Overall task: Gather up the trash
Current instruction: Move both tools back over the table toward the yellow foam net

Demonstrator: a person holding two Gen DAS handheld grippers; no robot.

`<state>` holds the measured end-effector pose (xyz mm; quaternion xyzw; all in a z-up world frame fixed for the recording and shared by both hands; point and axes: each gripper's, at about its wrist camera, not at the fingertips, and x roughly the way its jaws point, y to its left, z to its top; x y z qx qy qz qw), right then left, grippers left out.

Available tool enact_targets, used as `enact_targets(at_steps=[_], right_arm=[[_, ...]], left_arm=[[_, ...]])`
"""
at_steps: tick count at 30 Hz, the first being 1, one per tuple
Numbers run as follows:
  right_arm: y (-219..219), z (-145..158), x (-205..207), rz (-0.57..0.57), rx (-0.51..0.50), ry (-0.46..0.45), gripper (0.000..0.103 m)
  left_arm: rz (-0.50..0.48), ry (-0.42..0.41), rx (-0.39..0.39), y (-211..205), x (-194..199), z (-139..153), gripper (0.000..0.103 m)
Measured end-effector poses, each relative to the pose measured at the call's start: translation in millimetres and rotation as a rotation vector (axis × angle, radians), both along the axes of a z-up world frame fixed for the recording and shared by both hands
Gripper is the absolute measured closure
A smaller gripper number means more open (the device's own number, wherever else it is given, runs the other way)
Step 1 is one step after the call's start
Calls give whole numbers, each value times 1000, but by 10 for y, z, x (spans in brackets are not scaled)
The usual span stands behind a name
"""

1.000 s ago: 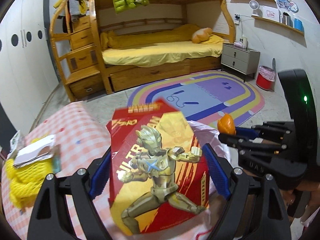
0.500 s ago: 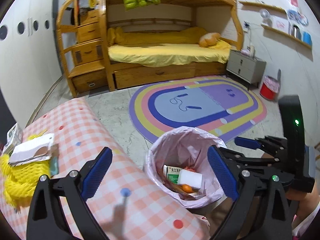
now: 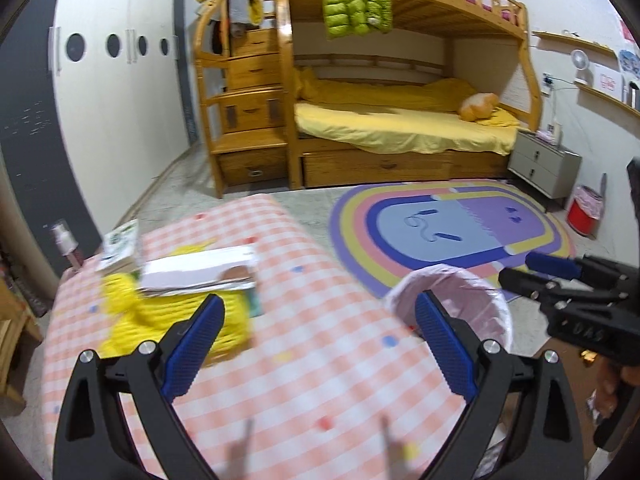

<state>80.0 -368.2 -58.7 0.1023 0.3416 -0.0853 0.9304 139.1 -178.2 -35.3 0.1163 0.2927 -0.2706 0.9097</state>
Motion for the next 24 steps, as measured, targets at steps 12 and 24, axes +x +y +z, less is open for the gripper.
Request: enact_targets(at_steps=[12, 24], right_arm=[[1027, 174, 506, 205, -17, -19, 46], [1502, 10, 1084, 305, -27, -3, 46]], left_arm=[[245, 20, -11, 1154, 276, 43, 10], [429, 44, 58, 1934, 625, -54, 10]])
